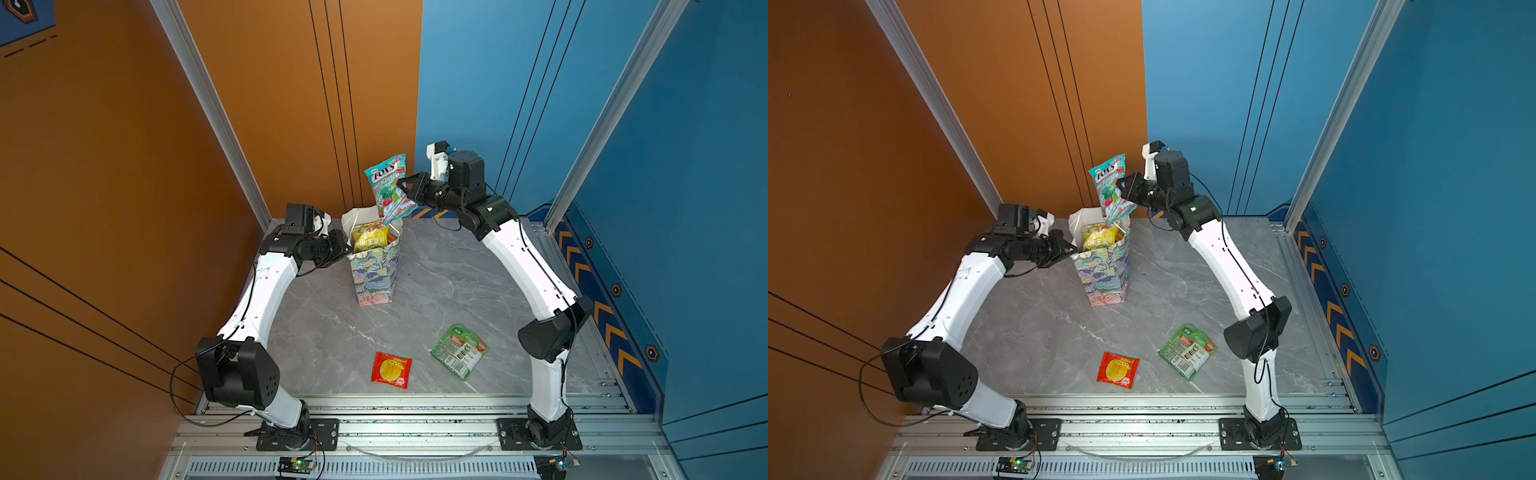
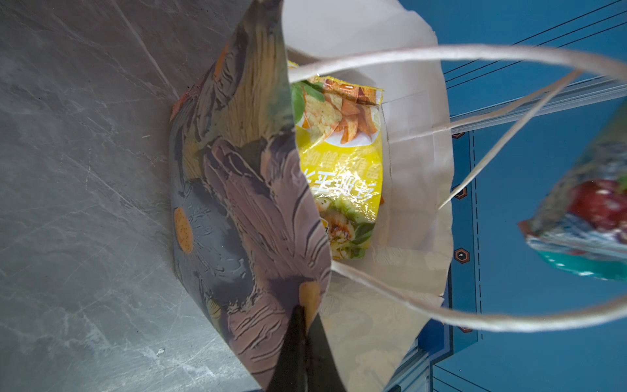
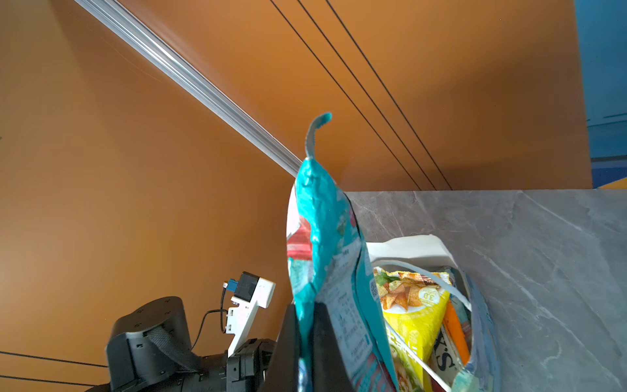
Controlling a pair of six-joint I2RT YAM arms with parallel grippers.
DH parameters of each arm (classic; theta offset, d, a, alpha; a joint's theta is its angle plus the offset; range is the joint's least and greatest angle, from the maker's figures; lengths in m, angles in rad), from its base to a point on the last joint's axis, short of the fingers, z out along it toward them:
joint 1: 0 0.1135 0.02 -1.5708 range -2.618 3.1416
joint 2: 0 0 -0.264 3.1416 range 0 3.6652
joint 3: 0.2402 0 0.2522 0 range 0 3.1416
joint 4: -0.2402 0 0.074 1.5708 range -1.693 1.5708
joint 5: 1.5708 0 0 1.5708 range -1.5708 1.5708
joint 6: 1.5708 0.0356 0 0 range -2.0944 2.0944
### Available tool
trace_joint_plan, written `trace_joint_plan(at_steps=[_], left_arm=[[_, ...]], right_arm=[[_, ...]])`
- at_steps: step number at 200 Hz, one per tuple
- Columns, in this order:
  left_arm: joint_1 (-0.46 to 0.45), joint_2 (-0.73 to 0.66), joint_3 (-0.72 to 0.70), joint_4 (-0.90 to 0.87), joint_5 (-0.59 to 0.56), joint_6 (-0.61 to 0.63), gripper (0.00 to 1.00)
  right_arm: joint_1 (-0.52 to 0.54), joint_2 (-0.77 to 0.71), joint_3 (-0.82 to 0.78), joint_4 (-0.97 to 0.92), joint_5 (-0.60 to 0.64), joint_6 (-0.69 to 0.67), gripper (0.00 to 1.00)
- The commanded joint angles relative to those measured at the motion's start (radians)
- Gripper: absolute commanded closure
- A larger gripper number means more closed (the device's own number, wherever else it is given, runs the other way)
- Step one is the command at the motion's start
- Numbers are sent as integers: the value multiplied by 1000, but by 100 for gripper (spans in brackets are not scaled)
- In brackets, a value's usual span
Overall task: Place the snacks into the paper bag
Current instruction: Place the snack in the paper bag.
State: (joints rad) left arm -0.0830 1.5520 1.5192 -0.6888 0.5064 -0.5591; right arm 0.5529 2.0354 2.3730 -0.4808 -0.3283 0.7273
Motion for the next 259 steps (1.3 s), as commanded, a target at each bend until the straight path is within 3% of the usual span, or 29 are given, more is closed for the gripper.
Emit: trace_joint_plan(at_steps=[1, 157, 235, 259], left_arm=[[9, -40, 1, 4, 37, -1, 100], [11, -37, -1, 5, 41, 3, 100], [18, -36, -1, 4, 44, 4, 100], [19, -36, -2, 5, 48, 5, 100]], right_arm=[[17, 17, 45, 4, 28, 18, 100], [125, 103, 25, -32, 58, 28, 100], [122, 82, -123, 57, 85, 88, 100], [117, 86, -126, 56, 81, 94, 75]])
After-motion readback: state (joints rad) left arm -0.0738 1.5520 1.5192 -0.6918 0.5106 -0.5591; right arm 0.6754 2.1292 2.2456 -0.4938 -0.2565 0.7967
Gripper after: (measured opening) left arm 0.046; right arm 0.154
